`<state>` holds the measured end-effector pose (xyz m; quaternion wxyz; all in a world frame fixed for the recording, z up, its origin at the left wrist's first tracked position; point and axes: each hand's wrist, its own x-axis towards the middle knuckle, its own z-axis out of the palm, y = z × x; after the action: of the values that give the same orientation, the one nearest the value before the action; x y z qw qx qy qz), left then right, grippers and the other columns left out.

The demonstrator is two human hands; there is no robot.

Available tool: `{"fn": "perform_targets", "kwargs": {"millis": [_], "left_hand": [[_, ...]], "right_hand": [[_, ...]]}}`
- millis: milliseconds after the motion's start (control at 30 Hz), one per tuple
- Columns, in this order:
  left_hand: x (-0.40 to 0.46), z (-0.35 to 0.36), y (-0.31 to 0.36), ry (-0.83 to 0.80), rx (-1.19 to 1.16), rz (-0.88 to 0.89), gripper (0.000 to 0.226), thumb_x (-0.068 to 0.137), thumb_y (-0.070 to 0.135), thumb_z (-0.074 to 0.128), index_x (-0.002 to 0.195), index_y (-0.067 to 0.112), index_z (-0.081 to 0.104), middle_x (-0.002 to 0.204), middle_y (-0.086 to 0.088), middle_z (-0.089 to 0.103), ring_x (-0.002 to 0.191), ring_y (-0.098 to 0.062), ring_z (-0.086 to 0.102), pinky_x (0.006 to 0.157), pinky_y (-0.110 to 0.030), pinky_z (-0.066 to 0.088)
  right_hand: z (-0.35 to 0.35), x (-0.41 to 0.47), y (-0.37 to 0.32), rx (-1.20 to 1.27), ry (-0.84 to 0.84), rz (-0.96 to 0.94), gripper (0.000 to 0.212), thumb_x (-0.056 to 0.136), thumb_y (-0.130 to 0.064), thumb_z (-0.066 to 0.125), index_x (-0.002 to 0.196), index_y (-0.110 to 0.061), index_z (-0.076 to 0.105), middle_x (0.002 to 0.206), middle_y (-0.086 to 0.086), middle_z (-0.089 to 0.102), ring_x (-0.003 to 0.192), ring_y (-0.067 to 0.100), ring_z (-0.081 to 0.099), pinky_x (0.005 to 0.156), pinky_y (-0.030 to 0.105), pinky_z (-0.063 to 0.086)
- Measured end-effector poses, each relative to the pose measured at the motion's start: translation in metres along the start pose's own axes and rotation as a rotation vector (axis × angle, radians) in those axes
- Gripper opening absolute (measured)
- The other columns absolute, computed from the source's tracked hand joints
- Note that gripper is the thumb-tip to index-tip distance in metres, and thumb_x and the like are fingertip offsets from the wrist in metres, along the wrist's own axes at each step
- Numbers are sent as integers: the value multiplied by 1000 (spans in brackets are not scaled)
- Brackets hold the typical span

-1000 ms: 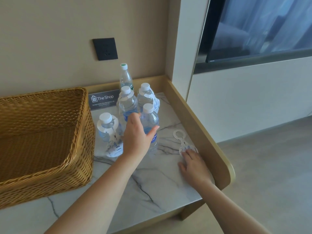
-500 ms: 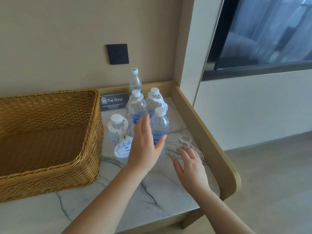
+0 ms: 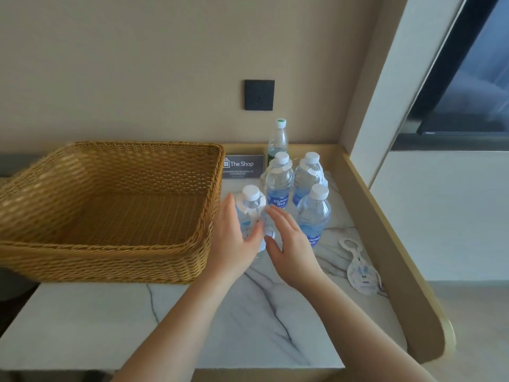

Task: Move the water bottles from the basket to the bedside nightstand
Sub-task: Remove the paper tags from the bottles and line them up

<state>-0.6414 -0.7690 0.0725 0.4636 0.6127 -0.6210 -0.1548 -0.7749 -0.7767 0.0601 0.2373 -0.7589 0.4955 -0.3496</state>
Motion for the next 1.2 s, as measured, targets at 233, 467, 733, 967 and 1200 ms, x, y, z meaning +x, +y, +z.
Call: {"fn": "perform_targets", "kwargs": {"millis": [233,467,733,967,1200], "left_hand": [[-10,-3,-9,8,-96,29,40,82,17,66,119,27,53,104,20,53,95,9,49,81,-4,36],[-9,-2,-19,68,-35,-6,47,85,12,67,129,6,50,122,-7,54,114,-20,51,97,-37,45],[3,0,-33,-44,-183,-86,48,84,19,71,128,15,52,124,2,59,116,-12,55,95,-43,49],[5,2,-35,-37,-209,-69,52,76,16,78,121,12,52,119,1,52,110,-13,55,85,-45,55],[6,9,-32,75,-93,24,47,74,31,80,110,15,54,101,12,51,98,-15,55,78,-46,54]], "right_hand": [[0,11,9,115,-39,33,52,92,-15,54,141,-24,42,144,-12,43,129,-1,37,98,-3,20],[3,7,20,469,-99,329,55,86,-41,65,136,-33,44,123,-17,56,114,-4,52,95,18,39],[-3,0,28,914,-53,470,4,90,-5,59,89,-3,63,89,14,68,84,25,61,81,38,53],[-26,17,0,1036,-29,308,5,90,-5,56,92,-4,60,92,10,70,84,22,65,75,33,53],[-51,14,2,990,155,247,7,84,-15,63,90,-14,67,93,10,72,80,26,63,71,34,51]]}}
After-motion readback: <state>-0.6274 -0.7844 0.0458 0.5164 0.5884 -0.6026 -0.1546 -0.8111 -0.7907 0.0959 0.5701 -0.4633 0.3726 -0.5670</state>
